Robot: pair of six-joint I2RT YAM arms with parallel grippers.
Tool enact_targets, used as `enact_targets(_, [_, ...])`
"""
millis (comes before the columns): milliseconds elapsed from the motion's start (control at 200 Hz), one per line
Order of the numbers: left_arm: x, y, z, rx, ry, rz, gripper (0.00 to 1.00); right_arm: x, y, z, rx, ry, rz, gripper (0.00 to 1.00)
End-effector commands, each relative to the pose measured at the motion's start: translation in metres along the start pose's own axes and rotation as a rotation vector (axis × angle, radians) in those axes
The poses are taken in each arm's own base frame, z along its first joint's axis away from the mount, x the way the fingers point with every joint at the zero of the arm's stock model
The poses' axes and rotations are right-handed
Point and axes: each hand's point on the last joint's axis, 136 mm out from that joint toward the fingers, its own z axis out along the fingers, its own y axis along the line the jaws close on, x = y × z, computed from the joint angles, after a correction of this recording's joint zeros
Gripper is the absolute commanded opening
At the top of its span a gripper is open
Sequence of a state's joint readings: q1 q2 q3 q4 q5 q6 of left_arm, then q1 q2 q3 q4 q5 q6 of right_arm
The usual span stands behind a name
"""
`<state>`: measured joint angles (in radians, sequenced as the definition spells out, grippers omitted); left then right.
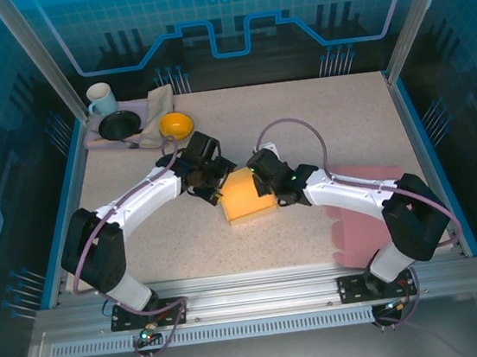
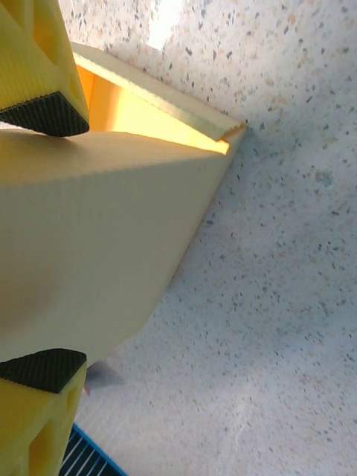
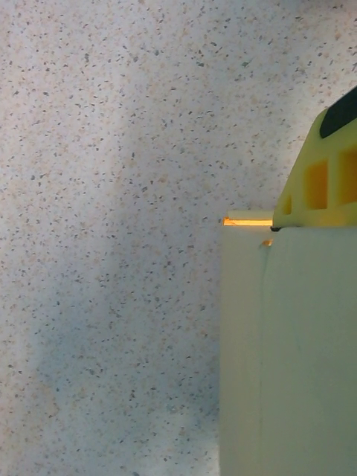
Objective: Fold the paper box
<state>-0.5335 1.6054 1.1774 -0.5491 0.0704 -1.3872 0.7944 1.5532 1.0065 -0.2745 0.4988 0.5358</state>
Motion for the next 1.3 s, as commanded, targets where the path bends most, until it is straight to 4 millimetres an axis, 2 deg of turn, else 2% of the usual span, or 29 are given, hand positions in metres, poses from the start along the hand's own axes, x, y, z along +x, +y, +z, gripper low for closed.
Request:
enact_targets(0, [0.004,0.024,0.008,-0.093,-0.041,0.066,0.77,0.004,0.009,-0.01,-0.054,-0.022,0.026,0.04])
enact_targets(170, [0.018,0.046,0.017,-0.14,-0.034,0.087,0.76,0.027,0.005,-0.01,-0.076,0.022,0.081,0.05])
enact_targets(210, [0.02,0.048,0.018,-0.147,-0.035,0.094,0.76,0.026,0.006,-0.012,-0.087,0.022,0.104,0.05])
enact_targets(225, [0.02,0.049,0.018,-0.151,-0.038,0.099,0.76,0.037,0.003,-0.009,-0.08,0.042,0.103,0.04])
enact_targets(275, [0.021,0.052,0.017,-0.162,-0.046,0.114,0.76,0.041,0.003,-0.01,-0.09,0.053,0.123,0.05])
enact_targets(475, [0.013,0.057,0.007,-0.189,-0.099,0.168,0.76,0.029,0.007,-0.021,-0.117,0.037,0.174,0.06])
enact_targets(590, [0.013,0.062,0.006,-0.195,-0.103,0.18,0.76,0.03,0.007,-0.018,-0.108,0.041,0.164,0.07])
enact_targets(775, [0.016,0.07,0.002,-0.218,-0.133,0.215,0.75,0.04,0.002,-0.015,-0.087,0.061,0.165,0.22])
enact_targets(835, [0.015,0.071,-0.001,-0.224,-0.157,0.229,0.75,0.04,0.0,-0.02,-0.092,0.052,0.164,0.31])
enact_targets(1045, [0.018,0.075,-0.009,-0.25,-0.23,0.277,0.75,0.044,-0.006,-0.038,-0.129,0.052,0.143,0.49])
enact_targets(1170, [0.019,0.083,-0.007,-0.276,-0.25,0.289,0.75,0.052,-0.004,-0.049,-0.164,0.089,0.115,0.52])
enact_targets(1296, [0.02,0.091,0.002,-0.303,-0.253,0.289,0.75,0.065,-0.012,-0.062,-0.162,0.127,0.084,0.54])
